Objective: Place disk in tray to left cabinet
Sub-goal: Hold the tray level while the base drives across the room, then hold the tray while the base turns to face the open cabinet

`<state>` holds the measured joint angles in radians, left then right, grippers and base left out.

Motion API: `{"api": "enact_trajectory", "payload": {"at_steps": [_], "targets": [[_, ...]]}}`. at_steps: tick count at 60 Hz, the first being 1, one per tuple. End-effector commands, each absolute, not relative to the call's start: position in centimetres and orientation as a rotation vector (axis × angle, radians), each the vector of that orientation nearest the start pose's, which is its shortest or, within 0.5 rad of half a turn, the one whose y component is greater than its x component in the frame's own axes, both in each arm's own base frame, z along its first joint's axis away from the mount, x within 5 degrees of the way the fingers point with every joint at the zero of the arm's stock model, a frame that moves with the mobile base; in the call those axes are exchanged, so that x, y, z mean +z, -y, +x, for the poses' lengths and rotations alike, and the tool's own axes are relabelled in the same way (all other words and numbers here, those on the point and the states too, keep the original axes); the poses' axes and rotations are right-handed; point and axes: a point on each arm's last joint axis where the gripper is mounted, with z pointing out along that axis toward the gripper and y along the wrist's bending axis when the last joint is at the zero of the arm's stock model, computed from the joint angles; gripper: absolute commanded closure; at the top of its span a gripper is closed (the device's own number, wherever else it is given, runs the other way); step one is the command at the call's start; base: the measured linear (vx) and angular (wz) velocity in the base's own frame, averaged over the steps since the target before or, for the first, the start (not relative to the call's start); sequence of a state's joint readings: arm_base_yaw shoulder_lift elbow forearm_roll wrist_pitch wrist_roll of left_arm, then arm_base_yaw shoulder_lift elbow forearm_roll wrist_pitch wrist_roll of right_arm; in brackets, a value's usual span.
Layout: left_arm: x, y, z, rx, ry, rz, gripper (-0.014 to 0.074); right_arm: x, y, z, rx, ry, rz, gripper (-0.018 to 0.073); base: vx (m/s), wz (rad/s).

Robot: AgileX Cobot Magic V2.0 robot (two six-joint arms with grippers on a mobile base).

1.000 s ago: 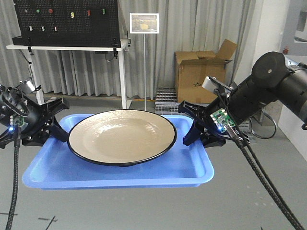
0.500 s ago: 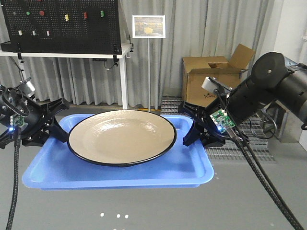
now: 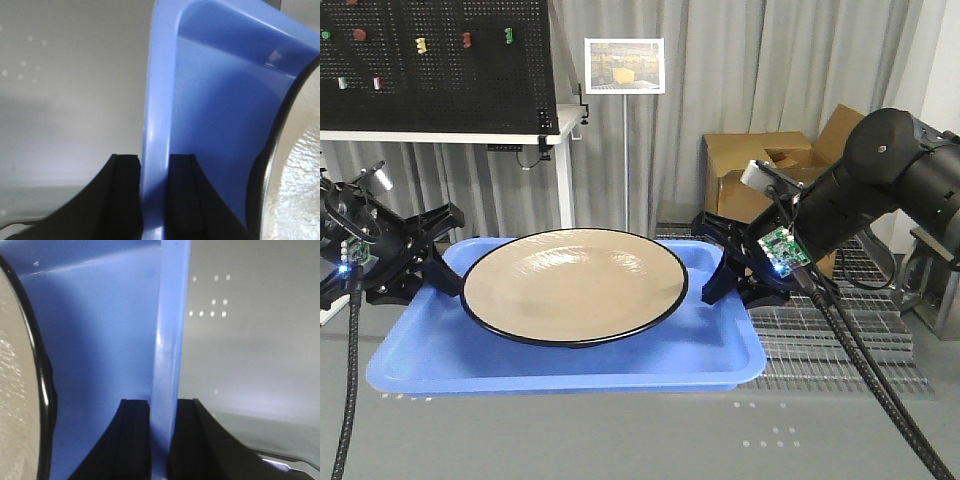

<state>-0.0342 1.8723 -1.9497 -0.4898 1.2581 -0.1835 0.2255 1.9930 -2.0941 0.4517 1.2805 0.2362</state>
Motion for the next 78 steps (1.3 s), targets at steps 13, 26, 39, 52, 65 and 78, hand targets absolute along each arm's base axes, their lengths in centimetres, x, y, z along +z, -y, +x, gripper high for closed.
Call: {"api": "enact_trajectory", "payload": {"at_steps": [13,26,39,52,65,78], "targets": [[41.81,7.87,38.05,-0.993,-2.486,-0.192,0.0597,40.81,-15.11,39.12,0.994,-2.521,-0.019,0.0565,0.60,-0.05],[41.81,7.87,38.05,-0.993,-2.486,-0.192,0.0597,40.81,-15.11,39.12,0.994,-2.521,-0.019,0.0565,0.59,-0.06],[41.81,7.87,38.05,-0.993,-2.486,-0.192,0.0597,40.81,-15.11,39.12,0.994,-2.521,-0.020,0.0565,0.56,-0.04],[41.81,7.87,38.05,-0.993,-2.486,-0.192,0.0597,40.80,-15.11,39.10,0.994,-2.524,-0.021,0.0565,0.52,-0.05],[41.81,7.87,38.05,-0.993,-2.486,-0.192,0.0597,40.80,-15.11,39.11,0.994,-2.523,-0.020,0.0565,0.46,-0.12],[41.81,7.87,38.05,-0.993,-2.486,-0.192,0.0597,40.80,-15.11,39.10,0.994,-2.524,-0.021,0.0565,0.38,-0.25]]}}
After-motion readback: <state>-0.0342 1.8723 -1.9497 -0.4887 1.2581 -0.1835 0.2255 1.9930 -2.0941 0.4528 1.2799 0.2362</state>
